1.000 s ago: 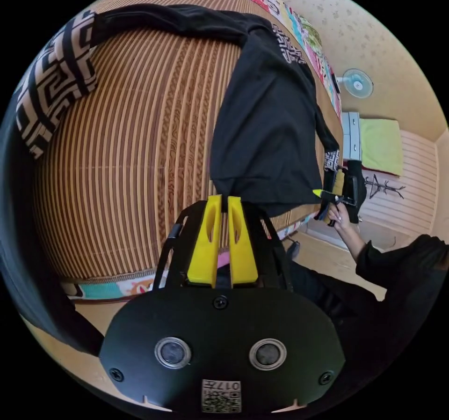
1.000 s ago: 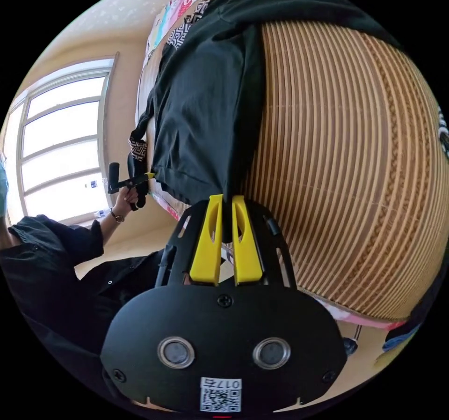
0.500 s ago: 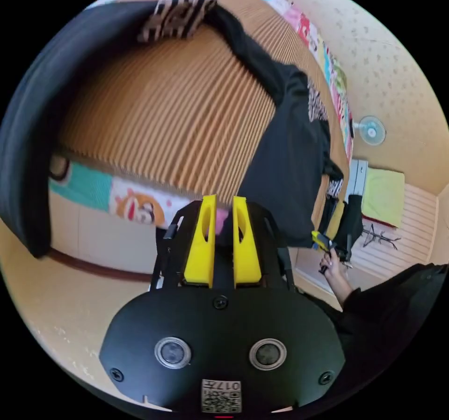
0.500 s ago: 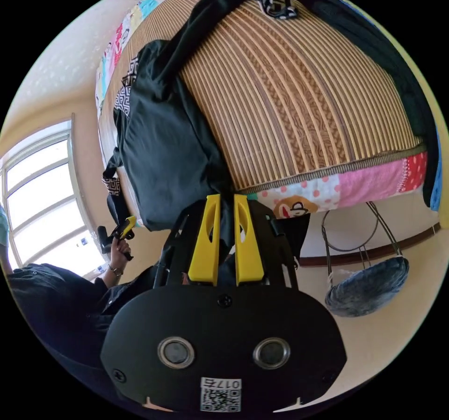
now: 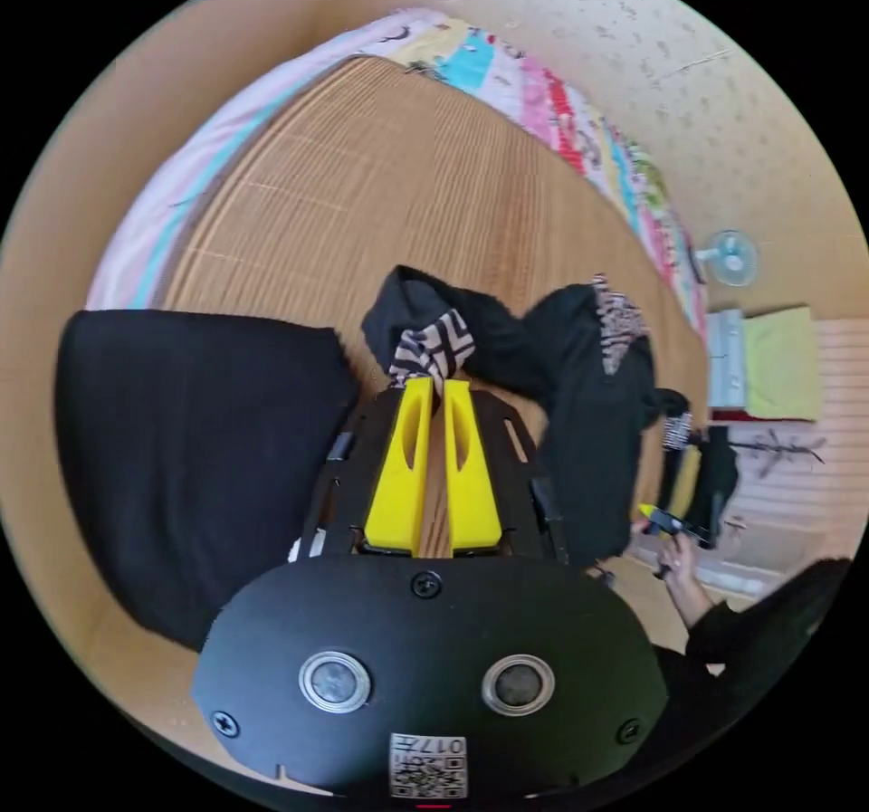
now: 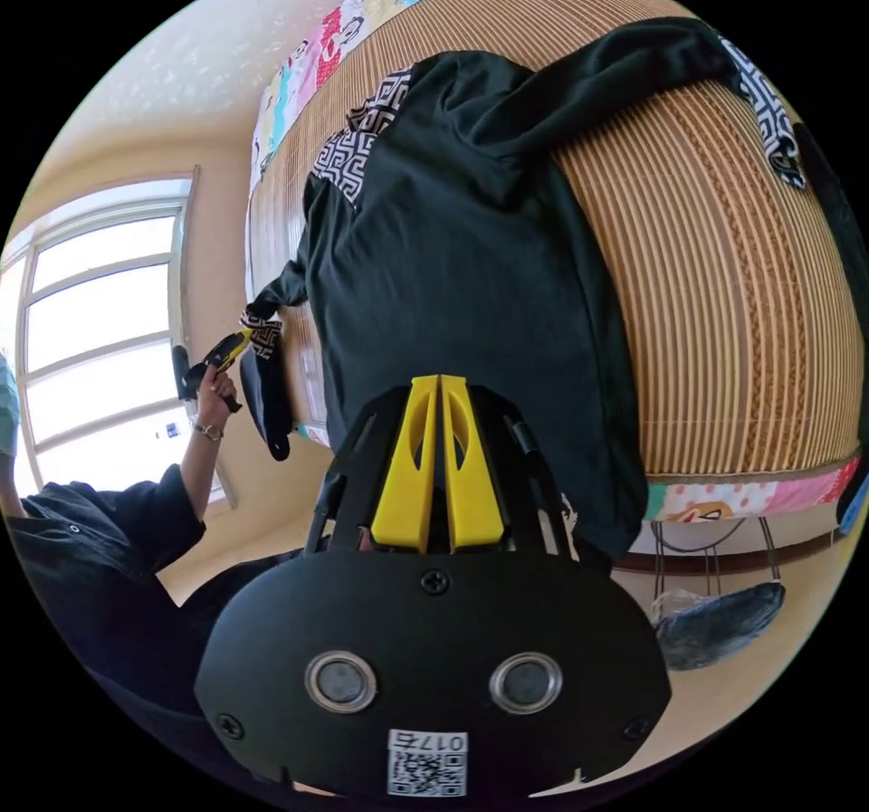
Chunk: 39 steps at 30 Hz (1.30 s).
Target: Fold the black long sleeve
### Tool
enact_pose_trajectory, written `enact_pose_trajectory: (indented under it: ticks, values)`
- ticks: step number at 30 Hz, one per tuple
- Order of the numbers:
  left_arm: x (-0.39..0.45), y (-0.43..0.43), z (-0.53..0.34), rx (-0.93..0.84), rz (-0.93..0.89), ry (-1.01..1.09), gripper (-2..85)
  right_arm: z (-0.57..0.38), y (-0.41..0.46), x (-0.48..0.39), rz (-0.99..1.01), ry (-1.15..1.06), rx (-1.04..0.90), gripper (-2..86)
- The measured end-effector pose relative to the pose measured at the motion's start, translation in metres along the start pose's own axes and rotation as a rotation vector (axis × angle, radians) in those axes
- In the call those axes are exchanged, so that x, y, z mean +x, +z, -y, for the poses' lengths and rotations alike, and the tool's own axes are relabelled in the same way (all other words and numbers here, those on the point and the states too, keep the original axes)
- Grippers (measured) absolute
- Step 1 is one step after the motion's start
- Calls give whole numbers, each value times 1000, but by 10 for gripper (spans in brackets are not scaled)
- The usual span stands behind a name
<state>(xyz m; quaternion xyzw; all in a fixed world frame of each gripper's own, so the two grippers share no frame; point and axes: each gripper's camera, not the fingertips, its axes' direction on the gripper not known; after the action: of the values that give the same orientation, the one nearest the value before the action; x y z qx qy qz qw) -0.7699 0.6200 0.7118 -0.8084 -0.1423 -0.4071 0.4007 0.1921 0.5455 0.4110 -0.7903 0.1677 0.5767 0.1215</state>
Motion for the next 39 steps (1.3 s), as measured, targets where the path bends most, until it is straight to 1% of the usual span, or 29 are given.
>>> enact_pose_trajectory:
  ticks: [2,3,4,5,7,9,11,12,13,14,15,16,17,18,20,21,22,23,24,26,27,29,31,33,34,35,36,38,39]
  values:
    - [5,-33,-5,25,-199,99,12,3,4,-8,22,-10,12,5]
    - [7,-45,-8,37,-256,136,10,6,7,-16,16,-31,12,5]
    - [10,-72,-14,65,-370,218,8,10,12,-26,-4,-59,1,5]
    - [13,-102,-21,93,-430,296,7,12,15,-32,-17,-75,-7,5]
    - [17,-144,-31,70,-403,429,5,19,26,-47,-53,-123,-37,5]
    - [15,-171,-41,-4,-230,504,4,28,43,-62,-68,-163,-68,5]
    - [-7,-175,-53,-167,127,509,2,35,55,-70,-49,-173,-81,5]
    - [-18,-171,-56,-216,225,485,0,40,64,-74,-25,-175,-88,5]
    - [-45,-163,-61,-281,416,394,-4,42,68,-76,-12,-175,-93,5]
    - [-72,-159,-67,-300,557,282,-5,46,76,-81,12,-174,-102,5]
    - [-84,-160,-71,-293,593,231,-5,50,84,-86,32,-175,-110,5]
    - [-103,-166,-80,-261,569,142,-5,54,92,-91,47,-180,-121,5]
    - [-116,-174,-91,-199,420,68,-3,55,95,-94,51,-185,-126,5]
    - [-121,-178,-97,-161,317,44,-1,58,102,-100,54,-197,-138,5]
    - [-139,-185,-126,28,-43,-59,15,63,111,-108,55,-211,-158,6]
    - [-145,-183,-135,71,-103,-107,26,67,117,-113,63,-218,-174,6]
    - [-155,-174,-152,124,-186,-223,47,71,122,-117,73,-223,-188,7]
    - [-164,-161,-166,138,-226,-340,70,73,124,-119,78,-225,-194,7]
    - [-169,-154,-172,133,-237,-398,81,77,127,-123,89,-232,-203,7]
    - [-185,-125,-195,106,-259,-615,122,82,130,-129,93,-250,-214,6]
    - [-189,-120,-199,116,-276,-658,129,85,132,-132,87,-260,-224,6]
    - [-210,-106,-212,248,-416,-760,135,89,133,-135,81,-270,-236,5]
    - [-228,-99,-210,322,-478,-783,119,92,133,-136,87,-277,-241,4]
    - [-245,-91,-205,269,-452,-894,80,94,133,-133,94,-276,-252,4]
    - [-247,-95,-200,276,-434,-932,30,95,131,-130,95,-272,-253,4]
    - [-234,-110,-185,345,-424,-837,3,95,130,-129,98,-271,-251,5]
    - [-222,-121,-173,370,-401,-751,0,94,126,-126,104,-271,-243,5]
    - [-142,-161,-118,413,-242,-372,-7,92,119,-118,107,-262,-224,5]
    - [-118,-167,-107,441,-240,-289,-8,91,115,-112,108,-250,-210,5]
